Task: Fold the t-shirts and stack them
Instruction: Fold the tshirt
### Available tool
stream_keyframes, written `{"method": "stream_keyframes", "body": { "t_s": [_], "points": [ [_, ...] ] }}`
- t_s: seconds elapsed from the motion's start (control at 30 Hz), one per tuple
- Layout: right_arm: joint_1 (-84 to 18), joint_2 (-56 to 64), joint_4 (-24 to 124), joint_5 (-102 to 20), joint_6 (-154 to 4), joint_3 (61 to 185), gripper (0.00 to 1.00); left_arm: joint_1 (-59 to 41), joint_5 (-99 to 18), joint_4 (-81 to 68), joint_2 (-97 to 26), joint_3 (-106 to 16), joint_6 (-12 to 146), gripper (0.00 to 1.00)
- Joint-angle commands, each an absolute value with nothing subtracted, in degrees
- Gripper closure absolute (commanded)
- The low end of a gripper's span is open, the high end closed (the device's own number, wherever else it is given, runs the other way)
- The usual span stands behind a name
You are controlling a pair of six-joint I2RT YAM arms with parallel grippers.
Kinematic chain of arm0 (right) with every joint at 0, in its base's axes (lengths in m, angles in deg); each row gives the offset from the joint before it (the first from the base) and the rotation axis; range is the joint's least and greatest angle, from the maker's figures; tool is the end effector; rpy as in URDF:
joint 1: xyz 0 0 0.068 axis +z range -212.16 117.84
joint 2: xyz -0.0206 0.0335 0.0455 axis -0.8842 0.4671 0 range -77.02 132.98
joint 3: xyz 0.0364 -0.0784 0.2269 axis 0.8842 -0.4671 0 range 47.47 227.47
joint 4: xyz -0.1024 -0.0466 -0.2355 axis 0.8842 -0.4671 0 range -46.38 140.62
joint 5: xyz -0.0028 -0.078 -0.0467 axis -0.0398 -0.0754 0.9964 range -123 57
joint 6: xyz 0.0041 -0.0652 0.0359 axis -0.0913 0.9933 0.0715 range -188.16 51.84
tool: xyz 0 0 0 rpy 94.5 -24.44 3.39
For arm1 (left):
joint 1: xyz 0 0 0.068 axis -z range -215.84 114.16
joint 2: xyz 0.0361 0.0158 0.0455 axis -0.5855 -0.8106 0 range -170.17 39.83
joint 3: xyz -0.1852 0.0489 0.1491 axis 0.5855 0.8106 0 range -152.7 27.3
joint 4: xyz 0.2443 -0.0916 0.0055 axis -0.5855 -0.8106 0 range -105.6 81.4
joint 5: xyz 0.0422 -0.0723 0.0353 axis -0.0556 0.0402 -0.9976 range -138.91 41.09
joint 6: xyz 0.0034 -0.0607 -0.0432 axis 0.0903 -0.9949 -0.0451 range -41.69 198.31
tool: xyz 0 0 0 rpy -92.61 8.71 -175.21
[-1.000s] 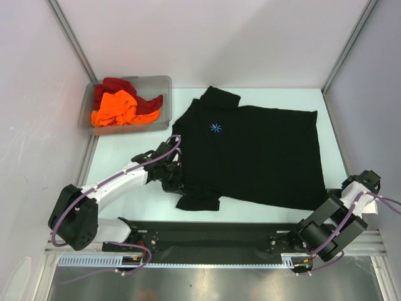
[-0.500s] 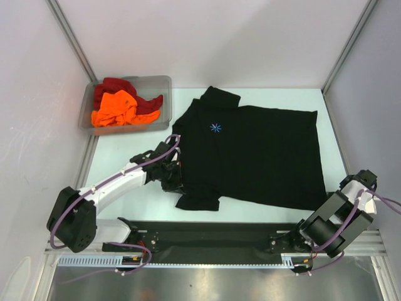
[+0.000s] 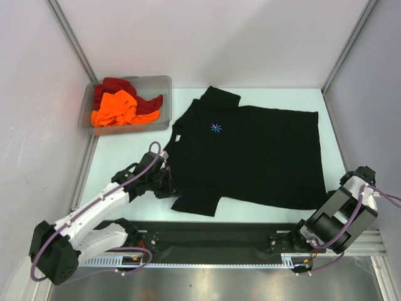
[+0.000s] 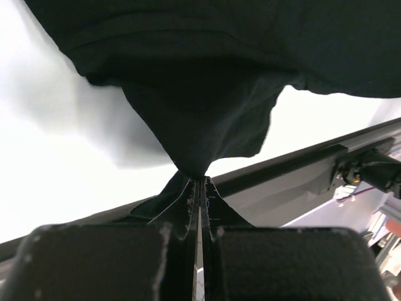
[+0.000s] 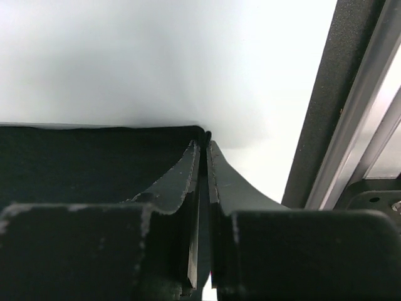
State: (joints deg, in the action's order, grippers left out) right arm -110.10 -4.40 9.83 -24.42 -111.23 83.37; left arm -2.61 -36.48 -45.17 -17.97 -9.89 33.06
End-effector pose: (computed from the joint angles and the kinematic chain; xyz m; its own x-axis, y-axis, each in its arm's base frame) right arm 0.1348 -0.1635 0.1049 0.0384 0.9655 -0.2574 0.9987 -0.0287 0.0413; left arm 0.1759 -0.1313 0.1670 -0.9443 -0.2106 -0.2531 -0.0538 0.8571 -0.5123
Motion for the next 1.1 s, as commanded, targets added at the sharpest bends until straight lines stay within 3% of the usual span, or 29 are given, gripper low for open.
{"method": "stream_keyframes", "body": {
  "t_s": [0.0,0.67,0.9,1.07],
  "points": [
    [-109.1,-3.3,6.1,-20.1,-111.2,84.7,0.99,-3.1,-37.3,-46.2,-13.6,-8.7,29.6,0.99],
    [-108.4,-4.6,1.2,-19.4,-111.7,88.6,1.00,-2.8,-33.5,-50.3,1.1,0.1,21.9,1.00],
    [-106.5,-3.7,1.9,-18.9,-111.1,90.5,1.00,-2.8,-36.2,-50.2,-4.0,-4.6,24.6,1.00],
    [-98.3,-0.3,1.1,-13.8,-109.7,97.3,1.00,-2.9,-38.2,-48.9,-11.9,-12.9,28.0,1.00]
  ]
}}
